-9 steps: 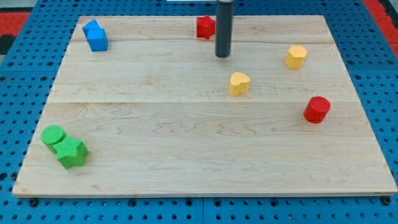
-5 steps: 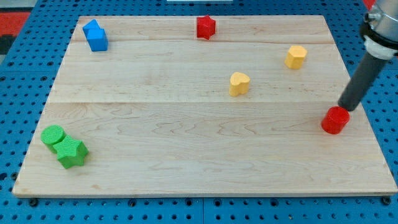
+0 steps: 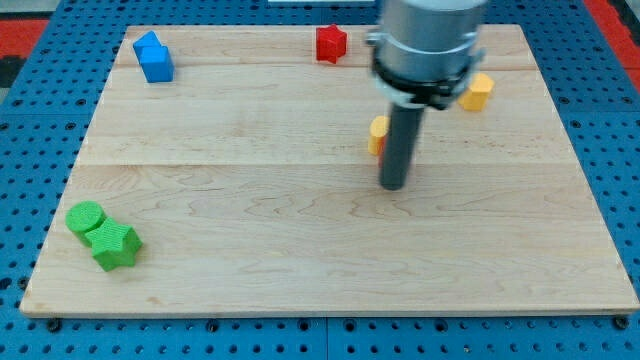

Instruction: Put the red circle into the red star

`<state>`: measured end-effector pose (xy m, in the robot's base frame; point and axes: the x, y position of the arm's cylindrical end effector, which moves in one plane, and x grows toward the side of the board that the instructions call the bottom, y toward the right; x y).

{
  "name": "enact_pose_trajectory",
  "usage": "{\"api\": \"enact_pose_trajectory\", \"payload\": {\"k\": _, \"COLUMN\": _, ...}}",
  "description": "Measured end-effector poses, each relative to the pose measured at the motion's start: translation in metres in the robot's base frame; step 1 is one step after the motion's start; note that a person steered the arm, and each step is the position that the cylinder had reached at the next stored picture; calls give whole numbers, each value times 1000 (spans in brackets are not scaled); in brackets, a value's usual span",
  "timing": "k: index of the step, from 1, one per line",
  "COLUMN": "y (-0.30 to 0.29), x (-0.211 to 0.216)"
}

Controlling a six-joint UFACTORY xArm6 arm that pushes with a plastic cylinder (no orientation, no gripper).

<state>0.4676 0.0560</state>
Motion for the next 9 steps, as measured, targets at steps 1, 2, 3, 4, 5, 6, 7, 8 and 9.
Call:
{"api": "enact_pose_trajectory", "payload": {"k": 1, "y": 11, "x": -3}}
{"api": "enact_pose_trajectory", "payload": {"k": 2, "y": 51, "x": 40}}
{"api": "enact_pose_trajectory", "payload": {"k": 3, "y": 81, "x": 12}}
{"api": "enact_pose_trajectory", "payload": {"k": 4, "y": 30, "x": -7}}
{"api": "enact_pose_trajectory", "payload": {"k": 5, "y": -27, "x": -33}}
{"api": "enact_pose_trajectory", "payload": {"k": 6, "y": -21, "x": -42}}
{"api": "enact_pose_trajectory", "payload": {"k": 7, "y": -32, "x": -13}}
{"api": "enact_pose_trajectory", "payload": {"k": 8, "y": -2, "x": -10}}
{"api": "enact_pose_trajectory", "payload": {"k": 9, "y": 1, "x": -51}}
